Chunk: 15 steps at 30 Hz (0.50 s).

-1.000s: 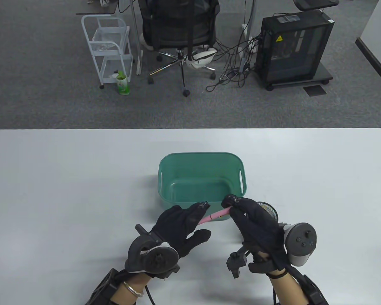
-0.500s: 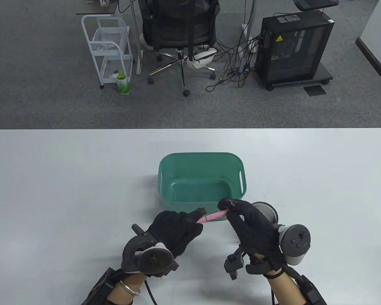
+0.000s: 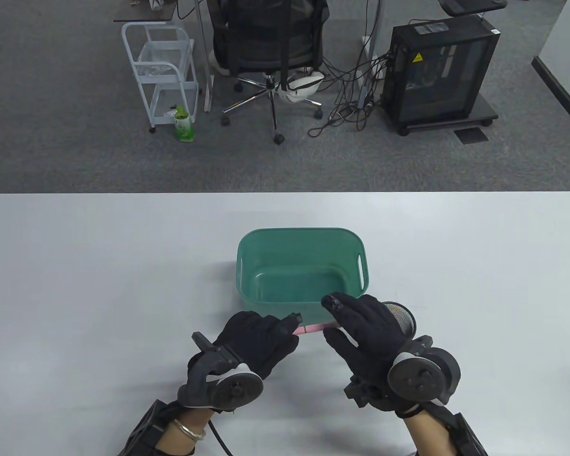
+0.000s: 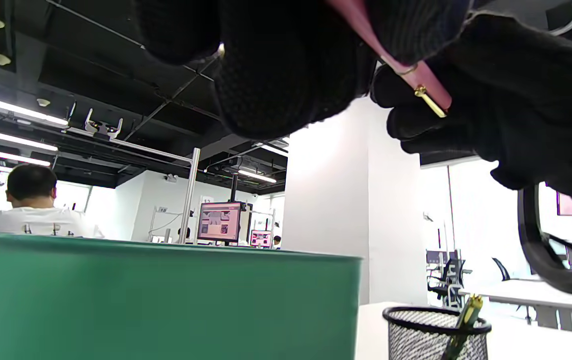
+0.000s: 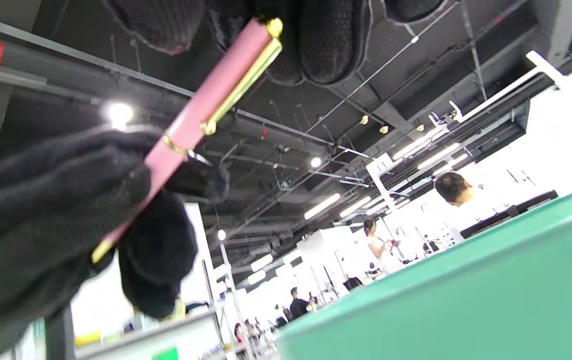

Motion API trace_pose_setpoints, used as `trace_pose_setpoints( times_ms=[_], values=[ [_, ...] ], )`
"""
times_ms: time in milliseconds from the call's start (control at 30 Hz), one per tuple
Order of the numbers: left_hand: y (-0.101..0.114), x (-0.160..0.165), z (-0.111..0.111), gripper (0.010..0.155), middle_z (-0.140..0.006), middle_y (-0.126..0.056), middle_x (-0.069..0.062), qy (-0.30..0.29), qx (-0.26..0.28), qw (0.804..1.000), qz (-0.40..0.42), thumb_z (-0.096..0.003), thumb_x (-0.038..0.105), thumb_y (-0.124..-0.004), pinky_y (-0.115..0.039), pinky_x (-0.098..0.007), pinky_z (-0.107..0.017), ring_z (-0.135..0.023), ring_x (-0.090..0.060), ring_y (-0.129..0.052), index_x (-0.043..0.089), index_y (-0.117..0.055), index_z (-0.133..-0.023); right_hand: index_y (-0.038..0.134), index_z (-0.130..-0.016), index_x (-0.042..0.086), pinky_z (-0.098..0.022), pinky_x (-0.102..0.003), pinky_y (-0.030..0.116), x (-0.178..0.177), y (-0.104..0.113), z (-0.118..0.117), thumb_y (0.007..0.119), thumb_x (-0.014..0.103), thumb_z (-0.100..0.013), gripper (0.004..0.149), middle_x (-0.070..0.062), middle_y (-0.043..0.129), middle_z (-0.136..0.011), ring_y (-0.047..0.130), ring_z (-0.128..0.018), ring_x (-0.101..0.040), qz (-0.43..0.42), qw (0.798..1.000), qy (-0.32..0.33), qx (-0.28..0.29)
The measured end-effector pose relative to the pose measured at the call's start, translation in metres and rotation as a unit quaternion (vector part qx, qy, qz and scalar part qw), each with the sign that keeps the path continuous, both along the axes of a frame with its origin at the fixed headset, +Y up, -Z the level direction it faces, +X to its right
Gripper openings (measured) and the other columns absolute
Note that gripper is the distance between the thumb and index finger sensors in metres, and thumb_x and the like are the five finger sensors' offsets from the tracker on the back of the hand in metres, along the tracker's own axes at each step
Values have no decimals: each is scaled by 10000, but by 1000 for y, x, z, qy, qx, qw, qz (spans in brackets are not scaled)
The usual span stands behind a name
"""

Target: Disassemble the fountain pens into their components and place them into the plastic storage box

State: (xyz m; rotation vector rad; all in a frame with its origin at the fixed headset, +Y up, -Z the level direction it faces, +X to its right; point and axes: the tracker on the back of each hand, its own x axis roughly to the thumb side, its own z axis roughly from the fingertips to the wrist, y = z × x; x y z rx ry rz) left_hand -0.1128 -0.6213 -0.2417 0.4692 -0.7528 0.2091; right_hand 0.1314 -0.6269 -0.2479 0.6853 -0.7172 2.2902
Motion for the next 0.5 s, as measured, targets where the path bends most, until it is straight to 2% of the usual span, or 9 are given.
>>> trace_pose_setpoints(
  times_ms=[167, 300, 500],
  values=[
    [-1, 2, 1, 480, -743, -963, -8, 6, 8, 1000, -16, -658, 433, -692, -759, -457, -637, -536, -154, -1000, 135, -857, -995, 695, -1042, 294, -749, -481, 593, -11, -5, 0, 728, 513, -533, 555, -6, 806, -972, 843, -787, -178, 83, 996, -28, 10],
    [1, 2, 3, 476, -740, -957, -5, 2, 8, 1000, -18, -655, 435, -697, -758, -453, -634, -530, -149, -994, 136, -863, -987, 730, -1016, 287, -719, -469, 629, -13, -4, 0, 747, 505, -526, 536, -20, 837, -882, 865, -672, -150, 94, 995, -20, -11],
    [3, 1, 4, 474, -737, -959, -5, -21, 9, 1000, -4, -646, 443, -708, -753, -454, -643, -532, -152, -994, 146, -866, -980, 808, -937, 304, -700, -458, 654, -10, 0, -1, 741, 506, -522, 466, -6, 860, -766, 866, -574, -125, 103, 994, 8, -29]
  ],
)
